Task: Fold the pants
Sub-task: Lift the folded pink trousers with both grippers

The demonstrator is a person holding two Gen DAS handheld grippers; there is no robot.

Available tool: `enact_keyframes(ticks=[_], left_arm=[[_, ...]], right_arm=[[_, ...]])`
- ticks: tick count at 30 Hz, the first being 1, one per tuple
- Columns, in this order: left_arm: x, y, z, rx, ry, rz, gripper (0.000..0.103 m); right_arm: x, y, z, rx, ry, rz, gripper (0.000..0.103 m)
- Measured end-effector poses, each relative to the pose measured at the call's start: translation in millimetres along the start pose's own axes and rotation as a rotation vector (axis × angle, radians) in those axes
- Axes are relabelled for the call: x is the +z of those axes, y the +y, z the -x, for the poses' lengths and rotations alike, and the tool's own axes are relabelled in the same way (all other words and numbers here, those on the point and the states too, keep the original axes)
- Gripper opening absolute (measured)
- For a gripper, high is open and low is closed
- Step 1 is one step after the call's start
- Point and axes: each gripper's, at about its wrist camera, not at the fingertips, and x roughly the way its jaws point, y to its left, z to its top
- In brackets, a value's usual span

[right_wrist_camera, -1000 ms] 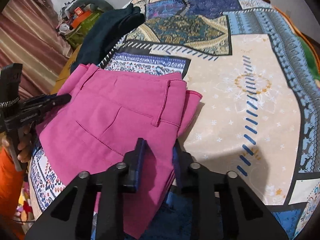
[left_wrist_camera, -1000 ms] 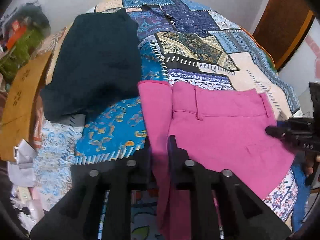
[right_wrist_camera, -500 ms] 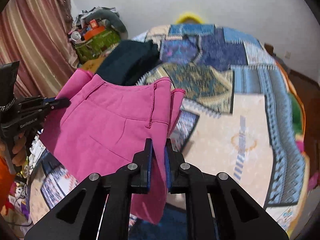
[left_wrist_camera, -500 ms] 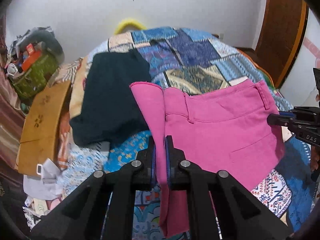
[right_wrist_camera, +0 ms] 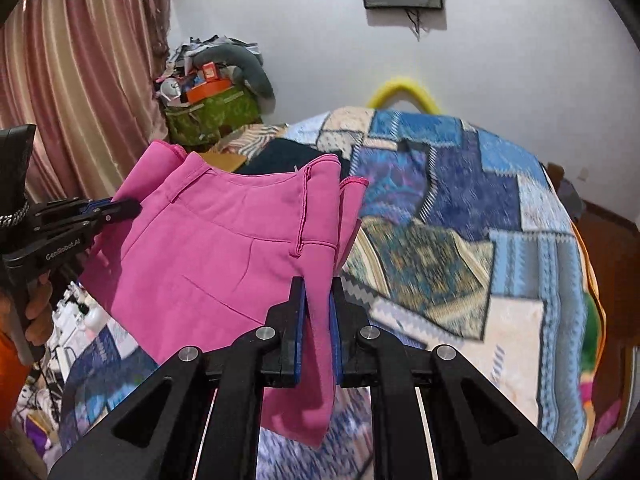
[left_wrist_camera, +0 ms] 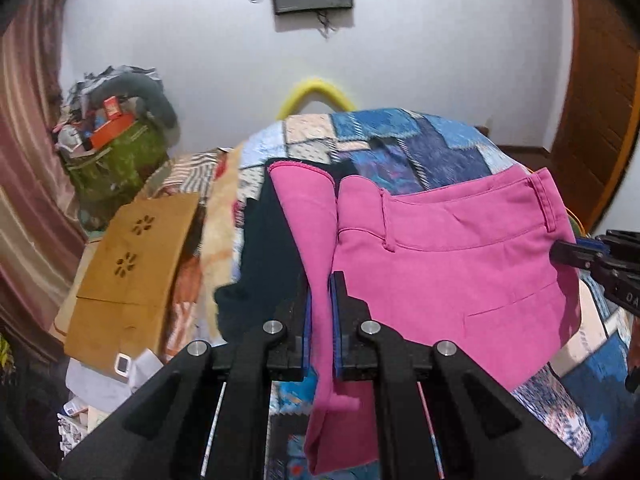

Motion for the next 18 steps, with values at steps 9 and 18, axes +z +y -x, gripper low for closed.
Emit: enact_keyframes(ticks=[9,18], left_arm=[[31,55,-46,0.086,-0.029,0.084,0.009],[40,84,-131,0.167,0.023,0.128,0.009]], right_arm=[[46,20,-64,0.007,-0.004,0.018,0.009],[73,24,-135,-0.033,0.030,0.013,0.009]])
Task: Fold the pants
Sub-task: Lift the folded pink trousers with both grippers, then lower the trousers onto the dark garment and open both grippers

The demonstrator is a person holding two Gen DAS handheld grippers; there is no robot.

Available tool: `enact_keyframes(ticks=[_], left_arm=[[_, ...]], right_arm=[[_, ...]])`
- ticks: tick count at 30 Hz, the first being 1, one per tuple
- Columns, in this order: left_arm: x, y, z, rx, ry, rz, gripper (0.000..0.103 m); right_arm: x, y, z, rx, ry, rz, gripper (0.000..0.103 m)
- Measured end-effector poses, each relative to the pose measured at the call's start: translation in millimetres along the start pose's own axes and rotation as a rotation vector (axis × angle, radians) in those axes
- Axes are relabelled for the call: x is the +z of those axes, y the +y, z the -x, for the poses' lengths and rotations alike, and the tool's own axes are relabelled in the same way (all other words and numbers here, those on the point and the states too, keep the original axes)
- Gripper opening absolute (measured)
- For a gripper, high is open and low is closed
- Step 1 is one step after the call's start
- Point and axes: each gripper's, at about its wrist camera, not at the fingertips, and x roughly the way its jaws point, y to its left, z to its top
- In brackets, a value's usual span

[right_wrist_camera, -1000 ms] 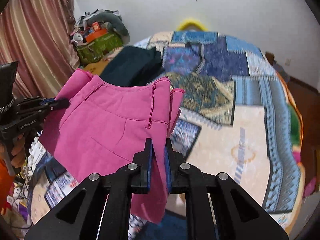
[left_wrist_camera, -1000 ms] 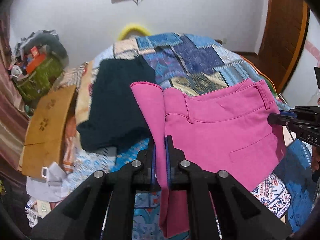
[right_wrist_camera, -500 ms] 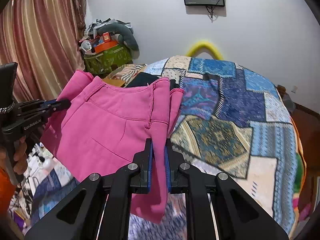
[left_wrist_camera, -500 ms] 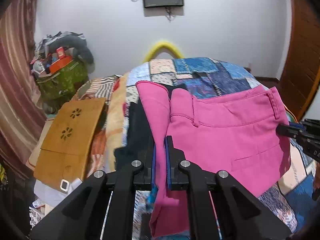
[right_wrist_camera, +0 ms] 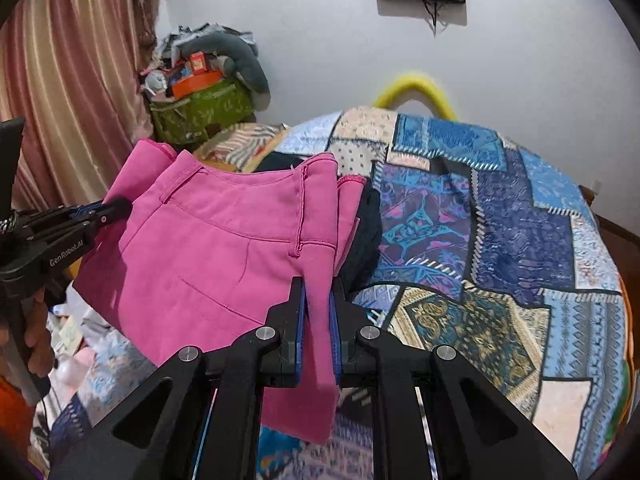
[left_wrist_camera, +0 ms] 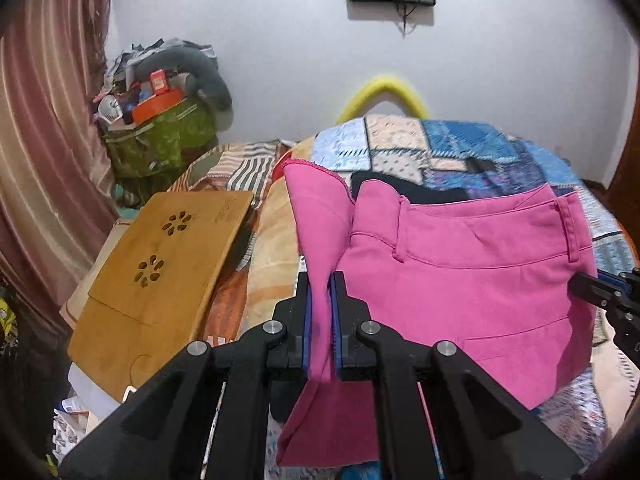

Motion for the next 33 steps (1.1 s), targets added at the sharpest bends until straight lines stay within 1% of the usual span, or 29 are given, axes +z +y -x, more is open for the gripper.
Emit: enact_keyframes(ticks=[2,3,5,7,8,10,11,12,13,14,15,16,19,22,26,31,33], left_arm=[[-4,-2,-20,0.013,0.018,-0.009,0.009],[-9,-3,-36,0.022,0.040,-0.014,0.009],[-16,-3,-61,0.030,0.094,-0.020,0.009],[-28,4,-92,0.038,0.184,0.002,0.011],[-32,9,-101,0.031,0.209,0.021,0.012],[-38,21,-111,0.008,0.239,0.074,0.016],[-41,31,-111,-0.015,0.244,0.112,0.018],[-42,38,-109,-0.024,0.244,0.137,0.026],[-43,41,-107,-0.022,0.245,0.151,0.042],[-44,47,-102,-0.016,0.243,0.166,0.049],[-46,53,-95,-0.016,0.227,0.177,0.055],[-47,58,-86,-0.016,0.208,0.183,0.055],[-46,69,-58,-0.022,0.185,0.204,0.055],[-43,75,-13,-0.040,0.118,0.203,0.055],[-36,72,61,-0.057,0.000,0.158,0.055],[-33,50,165,-0.071,-0.161,0.074,0.055],[-36,43,208,-0.091,-0.224,0.050,0.055]], right_arm=[[-2,-2,-19,-0.005,0.026,-0.014,0.009],[-5,-4,-28,-0.004,0.043,-0.024,0.010],[-14,-6,-46,-0.021,0.071,-0.031,0.010],[-21,-10,-55,-0.036,0.087,-0.036,0.012],[-24,-12,-57,-0.037,0.093,-0.039,0.018],[-26,-16,-58,-0.042,0.102,-0.043,0.024],[-28,-17,-54,-0.052,0.103,-0.033,0.033],[-29,-17,-52,-0.069,0.106,-0.021,0.044],[-31,-17,-48,-0.092,0.105,-0.007,0.048],[-34,-18,-43,-0.115,0.098,0.003,0.051],[-38,-19,-36,-0.126,0.091,0.011,0.051],[-42,-20,-30,-0.131,0.089,0.017,0.051],[-48,-24,-9,-0.144,0.078,0.017,0.051],[-47,-23,25,-0.131,0.024,0.004,0.051],[-37,-7,86,-0.089,-0.089,0.019,0.051],[-29,22,169,-0.014,-0.250,0.030,0.051],[-31,37,203,0.010,-0.319,0.048,0.051]])
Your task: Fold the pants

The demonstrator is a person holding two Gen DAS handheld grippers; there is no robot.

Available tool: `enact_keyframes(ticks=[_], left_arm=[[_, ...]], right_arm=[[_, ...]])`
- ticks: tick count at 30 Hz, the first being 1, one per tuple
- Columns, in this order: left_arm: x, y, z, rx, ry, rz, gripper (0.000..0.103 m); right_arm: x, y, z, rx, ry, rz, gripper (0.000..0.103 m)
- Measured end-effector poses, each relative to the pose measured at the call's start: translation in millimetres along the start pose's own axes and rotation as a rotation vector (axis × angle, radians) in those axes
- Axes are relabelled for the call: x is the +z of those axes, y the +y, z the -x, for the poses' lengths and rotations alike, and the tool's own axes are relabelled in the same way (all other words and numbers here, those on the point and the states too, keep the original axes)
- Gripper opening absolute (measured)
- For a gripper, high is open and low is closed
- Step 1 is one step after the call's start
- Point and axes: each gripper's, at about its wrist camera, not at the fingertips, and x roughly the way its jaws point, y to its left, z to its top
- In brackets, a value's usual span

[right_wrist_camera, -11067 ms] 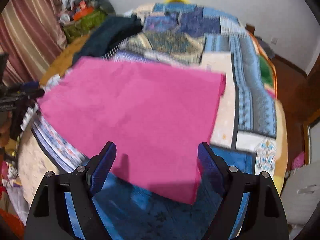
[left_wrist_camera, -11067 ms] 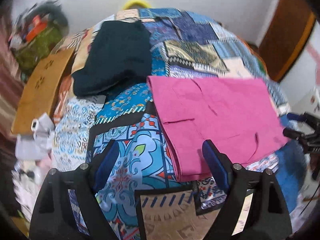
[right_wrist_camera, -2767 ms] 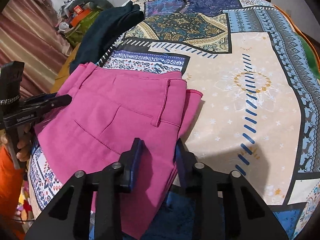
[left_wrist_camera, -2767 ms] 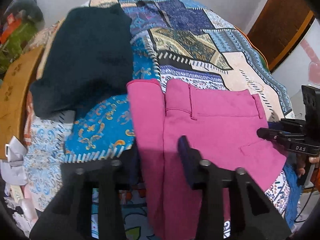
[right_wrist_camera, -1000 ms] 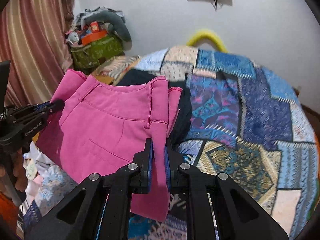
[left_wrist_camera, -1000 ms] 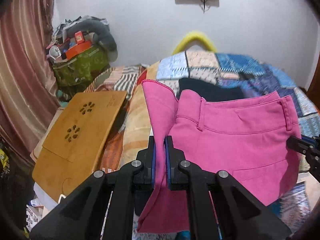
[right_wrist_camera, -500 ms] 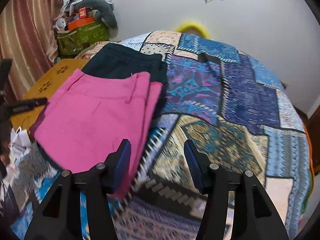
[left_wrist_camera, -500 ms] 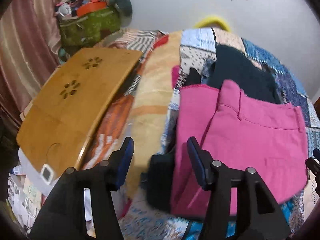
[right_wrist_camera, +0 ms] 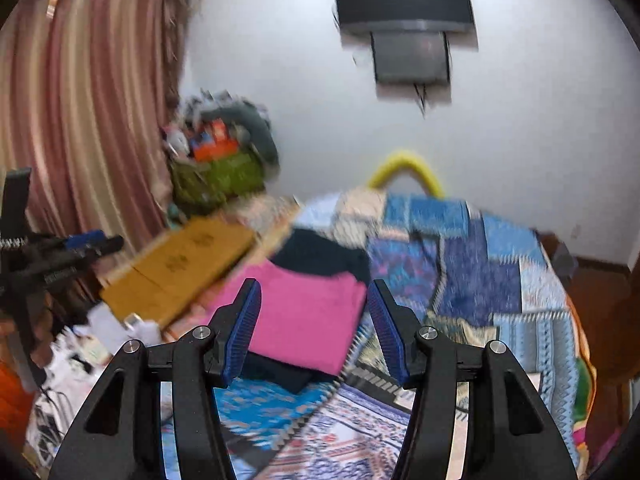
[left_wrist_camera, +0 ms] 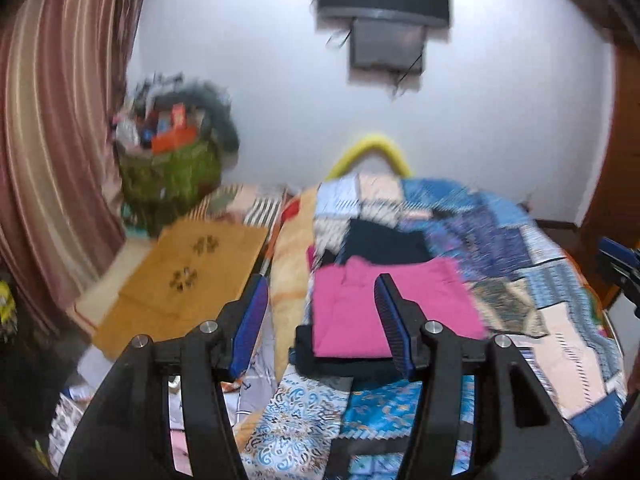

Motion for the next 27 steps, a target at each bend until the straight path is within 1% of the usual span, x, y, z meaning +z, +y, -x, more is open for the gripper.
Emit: enact_keyframes(ticks=[3,6,8,10,13,14,15,16,17,18,19,21,22,23,25,27], left_arm=[[4,-14,58,-0.046,-0.084,-0.014,0.055],[4,-23,105,-0.065,-0.161,-0.016,0.056],[2,-28,128,-0.077,-0.198,-0.010,0.057],[-5,-32,155,-0.085,-0.244,-0.002,0.067],[-17,-37,183,-0.085,-0.290,0.007,0.076],[-22,-39,192,-0.074,-0.303,0.008,0.079],[-25,-41,197,-0.068,-0.310,0.009,0.086],[-29,-43,201,-0.065,-0.318,0.012,0.091],[-33,-43,206,-0.070,-0.323,0.021,0.093],[-36,-44,209,-0.079,-0.322,0.029,0.099],[-38,-44,210,-0.084,-0.319,0.034,0.103],[-43,-46,214,-0.085,-0.316,0.036,0.103],[-45,-46,215,-0.081,-0.312,0.032,0.103],[-46,-47,215,-0.076,-0.308,0.030,0.103],[-48,-47,216,-0.074,-0.302,0.031,0.103],[-50,-46,217,-0.072,-0.302,0.035,0.103]], right_arm=[[9,21,44,0.030,-0.094,0.026,0.051],[11,38,83,0.063,-0.169,0.034,0.051],[9,48,106,0.071,-0.209,0.038,0.051],[3,55,122,0.062,-0.244,0.039,0.051],[-8,64,142,0.036,-0.278,0.039,0.052],[-11,65,144,0.028,-0.282,0.034,0.054],[-14,65,147,0.020,-0.281,0.029,0.060],[-16,65,147,0.011,-0.278,0.024,0.064],[-18,66,149,0.000,-0.279,0.016,0.071],[-19,64,149,-0.007,-0.283,0.009,0.077],[-20,64,150,-0.009,-0.285,0.005,0.081],[-22,66,154,-0.031,-0.292,0.000,0.095],[-22,66,155,-0.041,-0.296,0.001,0.100],[-23,67,157,-0.052,-0.302,0.002,0.103],[-25,67,160,-0.067,-0.315,-0.004,0.103],[-25,66,161,-0.059,-0.310,-0.012,0.103]])
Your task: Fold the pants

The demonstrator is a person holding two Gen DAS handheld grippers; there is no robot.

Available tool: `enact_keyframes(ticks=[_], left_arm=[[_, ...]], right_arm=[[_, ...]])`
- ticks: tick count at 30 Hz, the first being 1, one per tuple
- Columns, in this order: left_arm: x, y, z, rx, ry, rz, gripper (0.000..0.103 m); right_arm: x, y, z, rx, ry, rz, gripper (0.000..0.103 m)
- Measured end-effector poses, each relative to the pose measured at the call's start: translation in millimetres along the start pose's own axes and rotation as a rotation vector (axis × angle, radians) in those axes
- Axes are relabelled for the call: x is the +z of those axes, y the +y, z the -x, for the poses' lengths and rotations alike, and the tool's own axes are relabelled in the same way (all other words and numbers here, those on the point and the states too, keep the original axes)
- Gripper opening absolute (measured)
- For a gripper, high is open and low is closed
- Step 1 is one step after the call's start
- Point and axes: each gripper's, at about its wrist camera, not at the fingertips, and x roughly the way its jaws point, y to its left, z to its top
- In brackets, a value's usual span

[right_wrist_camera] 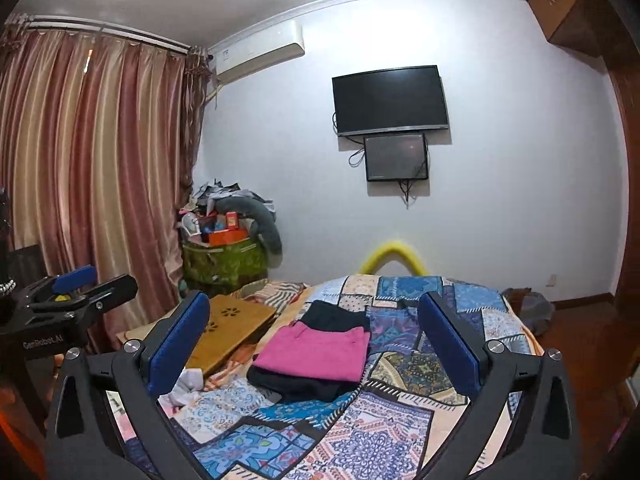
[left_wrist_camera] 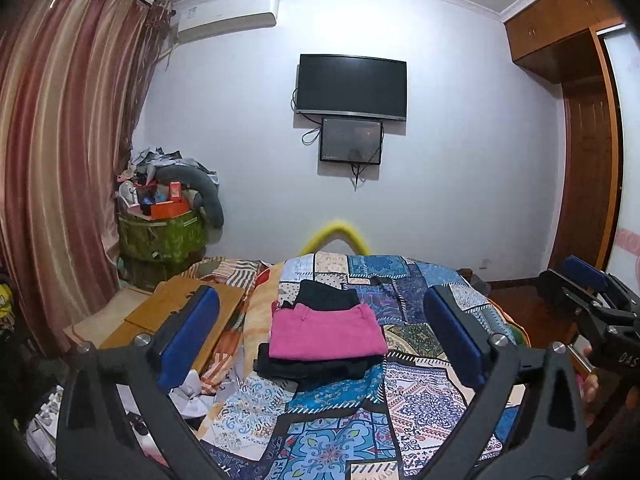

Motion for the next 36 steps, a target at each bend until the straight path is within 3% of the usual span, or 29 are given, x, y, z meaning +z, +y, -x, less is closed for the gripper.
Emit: enact_keyframes(ticks=[36], left_arm=[[-4,3,-4,-0.010,0.009,-0.021,0.103]], right_arm=[[-13,-9,11,0.016,0.036,-0.019,0.103]])
